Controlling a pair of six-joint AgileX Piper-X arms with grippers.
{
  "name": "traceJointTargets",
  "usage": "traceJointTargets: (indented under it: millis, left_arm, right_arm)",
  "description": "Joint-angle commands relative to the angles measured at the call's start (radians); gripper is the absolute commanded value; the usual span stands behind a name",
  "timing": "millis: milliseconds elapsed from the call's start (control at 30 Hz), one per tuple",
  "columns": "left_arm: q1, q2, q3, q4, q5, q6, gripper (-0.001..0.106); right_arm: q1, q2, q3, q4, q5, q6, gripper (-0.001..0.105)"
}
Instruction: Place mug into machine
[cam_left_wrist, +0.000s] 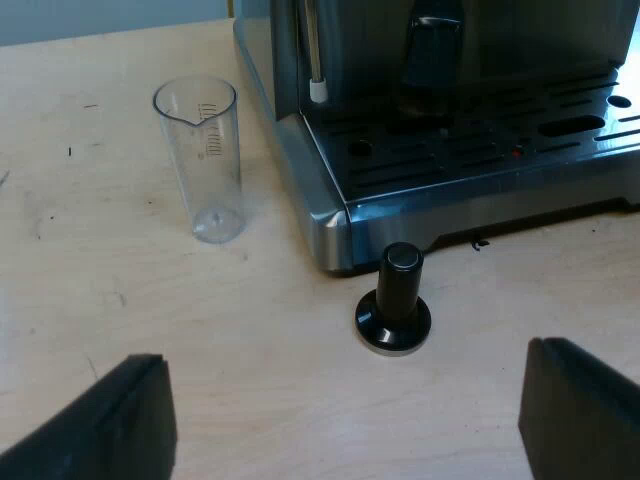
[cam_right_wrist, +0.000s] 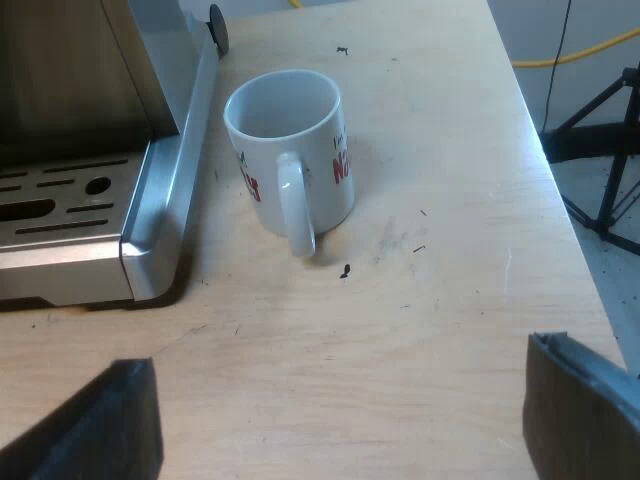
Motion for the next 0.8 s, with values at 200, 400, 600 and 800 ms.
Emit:
traceJointTargets:
  millis: [200,400,600,800]
  left_arm:
    - [-0.004,-0.136,0.000,-0.014,0.007,-0.059,0.071]
    - [-0.004,-0.133,0.000,-0.041,0.012,-0.115,0.071]
    - [-0.015,-0.089,0.000,-0.095,0.079,-0.162,0.071]
    - [-0.082,-0.027,-0.019,-0.119,0.079,-0.152,0.071]
  right_arm:
    - [0.001,-0.040,-0.002,-0.010,0.001,-0.001,0.082]
    - [0.001,-0.039,-0.005,-0.010,0.001,-0.001,0.082]
    - [0.001,-0.039,-0.045,-0.003,0.001,-0.004,0.082]
    - [0.001,-0.020,-0.107,0.003,0.001,-0.008,0.082]
